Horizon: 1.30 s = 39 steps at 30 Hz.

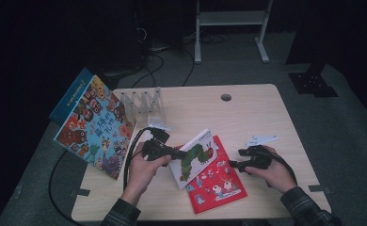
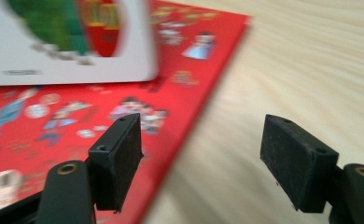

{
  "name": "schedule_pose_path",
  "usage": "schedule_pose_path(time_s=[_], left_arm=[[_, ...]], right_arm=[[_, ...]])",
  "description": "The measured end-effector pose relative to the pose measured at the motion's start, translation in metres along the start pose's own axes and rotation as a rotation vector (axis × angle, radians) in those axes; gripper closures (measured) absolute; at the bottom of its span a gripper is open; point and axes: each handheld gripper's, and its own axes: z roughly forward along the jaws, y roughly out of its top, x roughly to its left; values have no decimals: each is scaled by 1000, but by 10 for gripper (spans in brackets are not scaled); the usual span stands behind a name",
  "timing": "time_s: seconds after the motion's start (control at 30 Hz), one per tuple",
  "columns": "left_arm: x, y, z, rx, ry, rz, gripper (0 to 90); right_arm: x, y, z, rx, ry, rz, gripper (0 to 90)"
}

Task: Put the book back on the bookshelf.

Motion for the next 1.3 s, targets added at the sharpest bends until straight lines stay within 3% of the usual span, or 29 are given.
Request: schedule_pose_path(time_s=[0.1, 0.27, 0.43, 0.53, 0.7, 0.93, 1.3], left_arm=[[2, 0, -4, -12, 8, -7, 756], [9, -3, -14, -31, 27, -23, 756], [19, -7, -30, -64, 62, -46, 756], [27, -10, -41, -89, 94, -62, 756], [39, -18, -60, -113, 140, -101, 756], [57, -30, -82, -146, 209, -150, 756], [63, -40, -99, -162, 196, -164, 756]], right_arm=[[-15, -2, -3, -9, -49, 48, 282], [-36, -7, -5, -9, -154, 82, 286], [-50, -11, -6, -7, -228, 113, 282], [-55, -12, -5, -18, -247, 117, 272], [-55, -13, -2, -19, -279, 71, 237], [-54, -13, 0, -22, -284, 56, 219], [-55, -13, 0, -24, -285, 57, 218]])
